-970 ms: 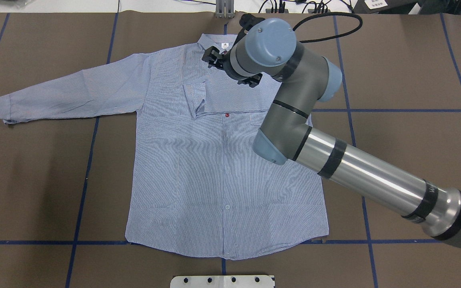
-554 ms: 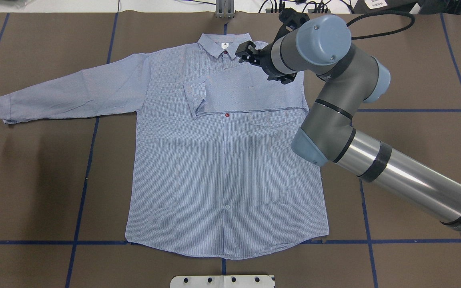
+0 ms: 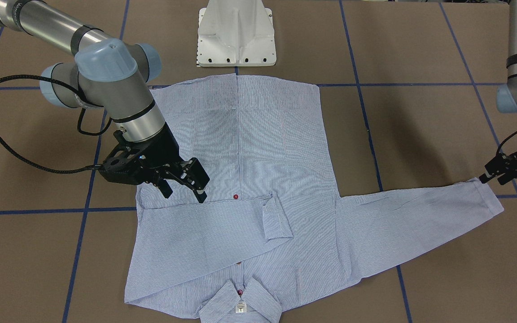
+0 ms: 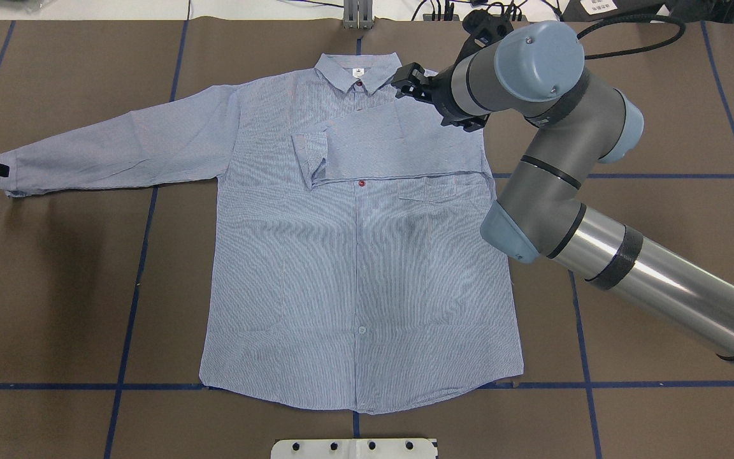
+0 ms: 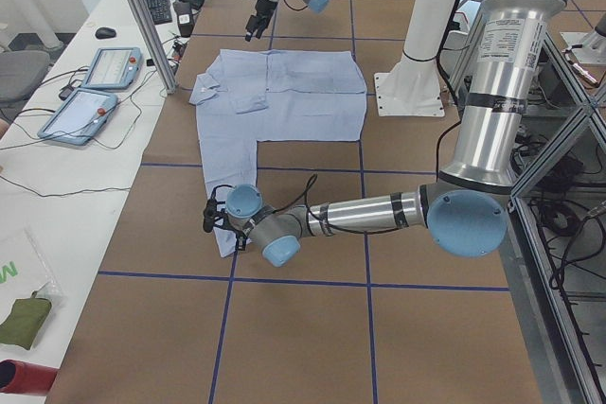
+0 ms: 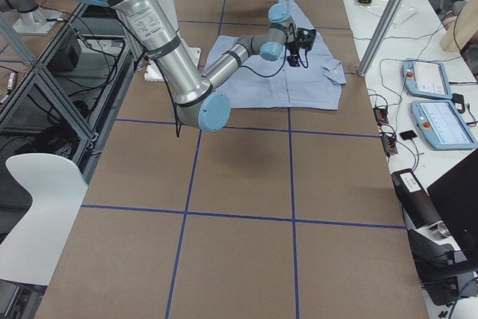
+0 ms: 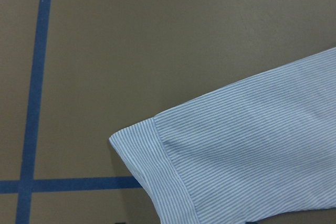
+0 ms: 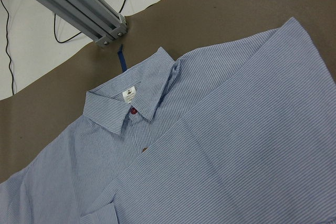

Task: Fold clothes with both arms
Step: 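Grasp the other sleeve cuff with the left gripper while the right arm waits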

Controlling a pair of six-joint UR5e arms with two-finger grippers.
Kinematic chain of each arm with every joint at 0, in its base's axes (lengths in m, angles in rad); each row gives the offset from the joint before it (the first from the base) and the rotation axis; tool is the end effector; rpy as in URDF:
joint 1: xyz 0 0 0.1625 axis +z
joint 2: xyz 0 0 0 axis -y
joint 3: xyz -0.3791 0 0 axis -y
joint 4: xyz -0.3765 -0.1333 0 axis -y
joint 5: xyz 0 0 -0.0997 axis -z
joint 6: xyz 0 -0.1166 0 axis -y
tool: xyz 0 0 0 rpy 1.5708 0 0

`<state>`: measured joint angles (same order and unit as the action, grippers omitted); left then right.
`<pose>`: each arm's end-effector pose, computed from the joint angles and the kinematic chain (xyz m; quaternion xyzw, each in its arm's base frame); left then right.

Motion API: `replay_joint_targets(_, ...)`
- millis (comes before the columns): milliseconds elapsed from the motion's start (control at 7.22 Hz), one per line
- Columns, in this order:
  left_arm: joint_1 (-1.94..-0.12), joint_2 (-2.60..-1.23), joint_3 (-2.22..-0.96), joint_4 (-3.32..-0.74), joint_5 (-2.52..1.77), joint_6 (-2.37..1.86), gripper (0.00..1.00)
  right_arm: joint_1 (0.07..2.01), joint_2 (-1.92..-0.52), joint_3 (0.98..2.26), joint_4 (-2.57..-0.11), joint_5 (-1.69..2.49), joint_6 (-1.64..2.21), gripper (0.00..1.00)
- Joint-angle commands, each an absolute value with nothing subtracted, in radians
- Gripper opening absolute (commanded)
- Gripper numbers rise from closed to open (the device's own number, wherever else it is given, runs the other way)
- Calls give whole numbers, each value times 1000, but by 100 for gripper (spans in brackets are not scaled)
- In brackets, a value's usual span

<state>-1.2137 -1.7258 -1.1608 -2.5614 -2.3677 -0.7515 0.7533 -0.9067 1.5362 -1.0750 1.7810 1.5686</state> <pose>0.1460 -0.5341 0.6255 0.0912 0.4823 -0.0317 0.8707 -0.4243 -0.5473 0.1985 0.1132 -0.5258 0.2565 0.8031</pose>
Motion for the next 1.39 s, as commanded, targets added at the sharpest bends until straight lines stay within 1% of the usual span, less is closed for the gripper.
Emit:
replay_joint_targets(0, -1168, -1727, -1149, -2565, -2365, -778, 60, 753, -908, 1529, -1074, 1779, 1565, 99)
replay_joint_targets(277, -1161, -1724, -1143, -2565, -2365, -778, 59, 753, -908, 1528, -1074, 1778, 1565, 99)
replay_joint_targets(416, -1163, -1720, -1152, -2565, -2365, -782, 61, 753, -908, 1528, -1074, 1776, 1563, 99)
replay_joint_targets(693, -1163, -1710, -1152, -2565, -2349, -775, 69, 750, -907, 1526, -1075, 1776, 1565, 99)
replay_joint_targets(970, -1163, -1712, -1144, -2566, -2284, -773, 68, 750, -907, 1526, -1074, 1776, 1565, 99)
replay_joint_targets(1108, -1161, -1713, -1146, -2566, -2284, -776, 56, 750, -908, 1526, -1074, 1776, 1565, 99)
replay_joint_targets(1247, -1161, -1713, -1146, -2566, -2283, -779, 27, 750, -910, 1526, -1074, 1778, 1565, 99)
